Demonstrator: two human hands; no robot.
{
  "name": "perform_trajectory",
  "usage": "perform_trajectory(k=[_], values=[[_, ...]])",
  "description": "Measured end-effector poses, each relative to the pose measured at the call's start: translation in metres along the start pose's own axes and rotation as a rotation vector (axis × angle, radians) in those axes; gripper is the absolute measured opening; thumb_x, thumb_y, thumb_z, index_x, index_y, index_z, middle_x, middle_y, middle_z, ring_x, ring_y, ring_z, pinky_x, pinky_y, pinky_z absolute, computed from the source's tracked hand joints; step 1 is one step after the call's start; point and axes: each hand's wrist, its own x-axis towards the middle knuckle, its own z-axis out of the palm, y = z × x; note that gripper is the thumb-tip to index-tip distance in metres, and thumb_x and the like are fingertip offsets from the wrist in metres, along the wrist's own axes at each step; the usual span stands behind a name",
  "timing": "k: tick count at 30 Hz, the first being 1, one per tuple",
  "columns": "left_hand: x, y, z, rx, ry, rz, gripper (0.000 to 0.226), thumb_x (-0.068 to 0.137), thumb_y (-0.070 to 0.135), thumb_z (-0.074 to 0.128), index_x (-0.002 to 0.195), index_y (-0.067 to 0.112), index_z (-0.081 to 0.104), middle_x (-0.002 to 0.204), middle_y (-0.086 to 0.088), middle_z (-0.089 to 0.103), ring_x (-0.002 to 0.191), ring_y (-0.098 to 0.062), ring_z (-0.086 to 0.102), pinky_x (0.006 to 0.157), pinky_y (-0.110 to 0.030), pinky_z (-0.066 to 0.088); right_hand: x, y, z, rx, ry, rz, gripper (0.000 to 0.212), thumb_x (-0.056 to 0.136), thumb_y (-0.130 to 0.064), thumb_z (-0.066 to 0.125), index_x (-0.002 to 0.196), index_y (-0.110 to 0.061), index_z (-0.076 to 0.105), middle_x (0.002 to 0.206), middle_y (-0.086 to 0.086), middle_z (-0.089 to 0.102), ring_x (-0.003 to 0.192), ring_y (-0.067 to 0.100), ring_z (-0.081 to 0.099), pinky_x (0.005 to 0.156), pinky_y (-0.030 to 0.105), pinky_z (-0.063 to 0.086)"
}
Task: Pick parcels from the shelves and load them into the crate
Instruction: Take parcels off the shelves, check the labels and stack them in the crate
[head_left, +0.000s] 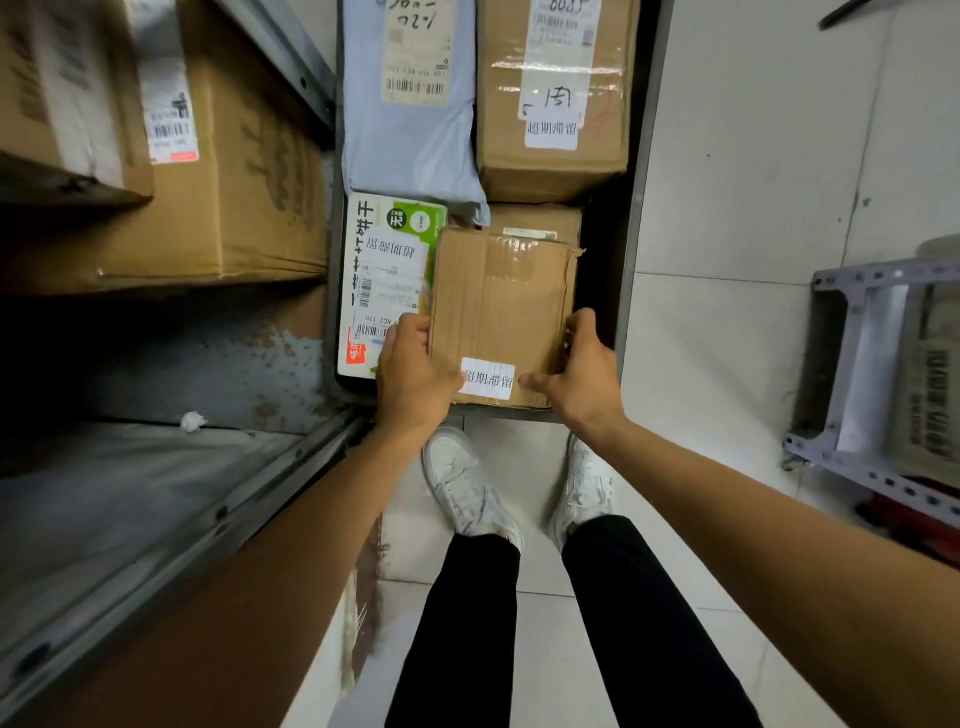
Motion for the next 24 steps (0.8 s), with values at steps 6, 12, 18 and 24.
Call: perform_trajectory(k=[6,12,18,24], values=[[-0.024,0.04,-0.033,0.227,-0.092,0.032,0.063,0.07,0.01,0.081,0.125,0.01,0.049,0.123,-0.011,0.051,0.111,-0.029,0.054,0.093,-0.045,0.048,-0.027,-0.042,-0.037,-0.222,-0.112,0.039,0.067,0.075,-0.03,0.082,0.122,-0.007,0.04,0.123,0.014,0.055,0.11,0.034,0.056,0.09,0.045,0.05],[-0.064,0.133,-0.111,0.372,-0.164,0.168,0.057,0.072,0.022,0.081,0.122,0.017,0.056,0.124,-0.005,0.057,0.112,-0.025,0.055,0.093,-0.038,0.047,-0.081,-0.131,-0.13,-0.631,-0.29,-0.186,0.064,0.08,-0.039,0.075,0.129,-0.011,0.045,0.123,0.011,0.058,0.109,0.03,0.056,0.085,0.037,0.049],[-0.127,0.271,-0.223,0.443,-0.282,0.294,0.034,0.073,0.022,0.079,0.103,0.017,0.065,0.096,0.0,0.059,0.092,-0.019,0.058,0.079,-0.029,0.05,-0.164,-0.259,-0.242,-0.968,-0.474,-0.257,0.052,0.084,-0.03,0.071,0.13,-0.015,0.052,0.128,0.007,0.058,0.118,0.027,0.053,0.102,0.04,0.045],[-0.209,0.41,-0.342,0.551,-0.321,0.492,0.027,0.078,0.014,0.073,0.104,0.012,0.066,0.096,-0.002,0.065,0.089,-0.017,0.06,0.07,-0.025,0.045,-0.276,-0.388,-0.349,-1.008,-0.205,-0.409,0.052,0.086,-0.036,0.069,0.127,-0.009,0.053,0.124,0.01,0.06,0.106,0.028,0.056,0.082,0.032,0.045]])
